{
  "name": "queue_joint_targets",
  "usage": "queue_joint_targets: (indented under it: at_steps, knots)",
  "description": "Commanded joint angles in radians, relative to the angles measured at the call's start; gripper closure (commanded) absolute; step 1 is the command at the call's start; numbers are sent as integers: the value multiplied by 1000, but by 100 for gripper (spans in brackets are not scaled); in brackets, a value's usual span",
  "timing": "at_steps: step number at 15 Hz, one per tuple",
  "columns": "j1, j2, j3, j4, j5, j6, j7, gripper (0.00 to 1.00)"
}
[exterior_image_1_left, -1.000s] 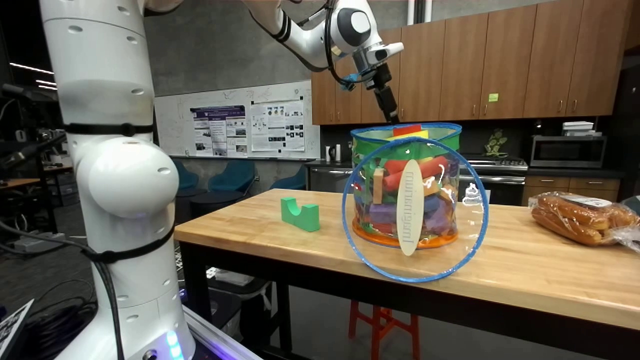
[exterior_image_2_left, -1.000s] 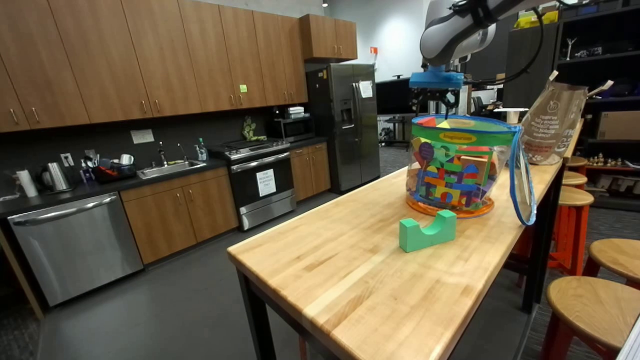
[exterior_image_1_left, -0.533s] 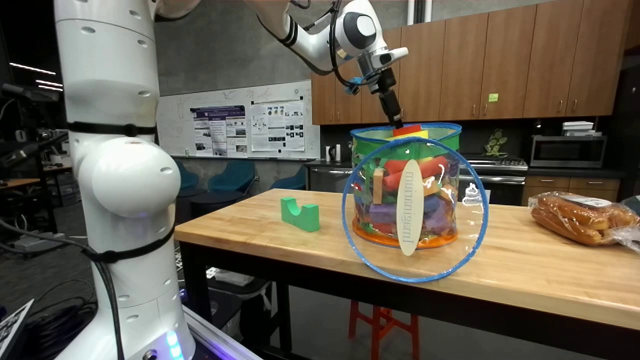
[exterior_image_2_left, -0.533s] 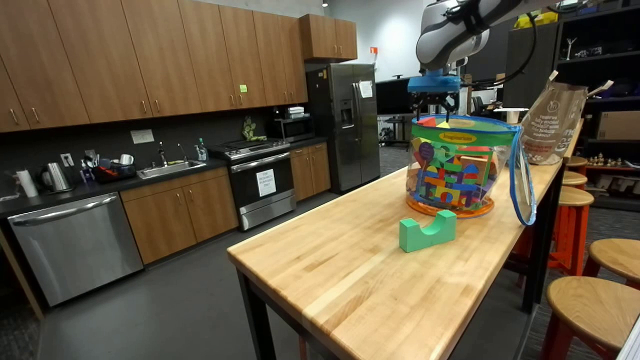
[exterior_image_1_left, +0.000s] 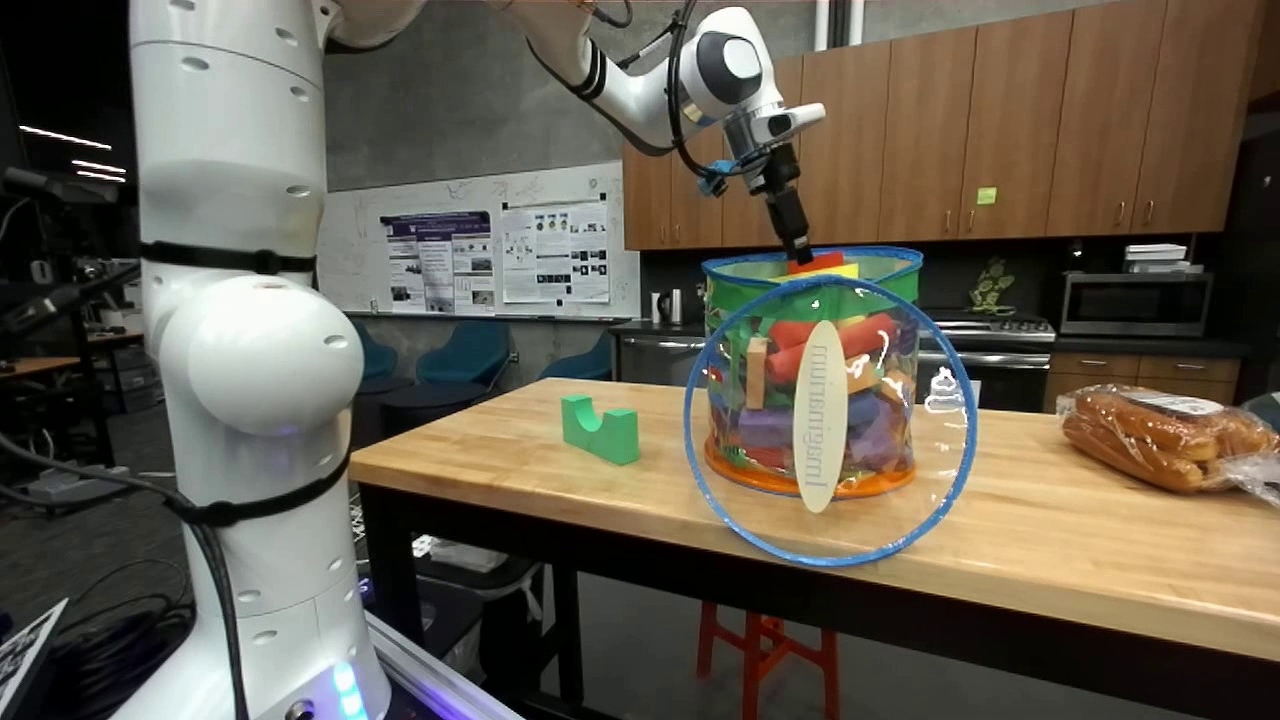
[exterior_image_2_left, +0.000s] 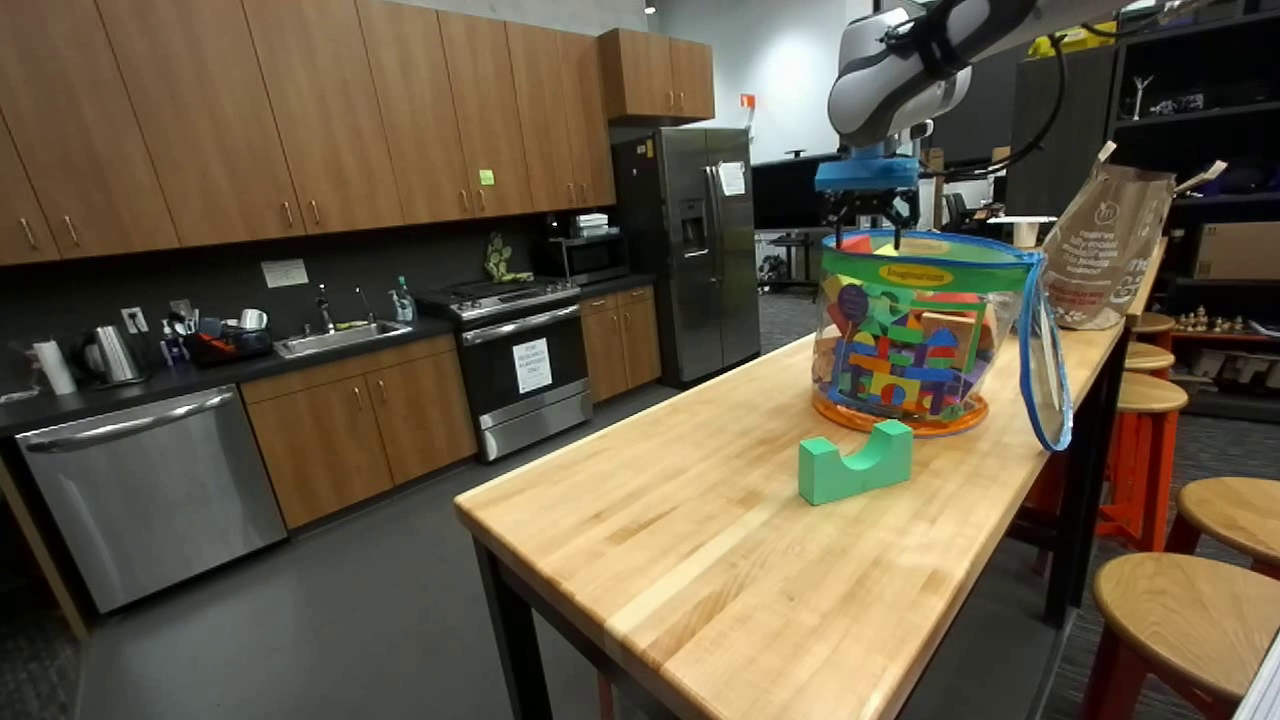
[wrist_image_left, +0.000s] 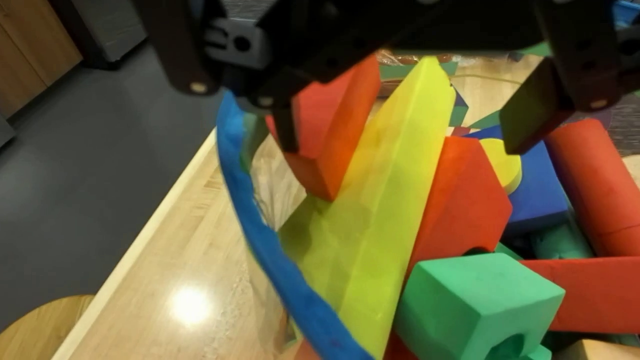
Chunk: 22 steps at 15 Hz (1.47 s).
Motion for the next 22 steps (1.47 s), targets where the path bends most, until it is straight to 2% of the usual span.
queue_joint_targets:
  at_steps: [1,15,16,18,22]
  knots:
    - [21,19,-20,41,-12,-34,4,0]
    - [42,74,-29,99,-14,-86,3,0]
    - [41,75,-31,101,-16,-91,7,25]
    - [39,74,-36,104,-14,-101,3,32]
    - [36,61,-46,93,-11,-111,0,65]
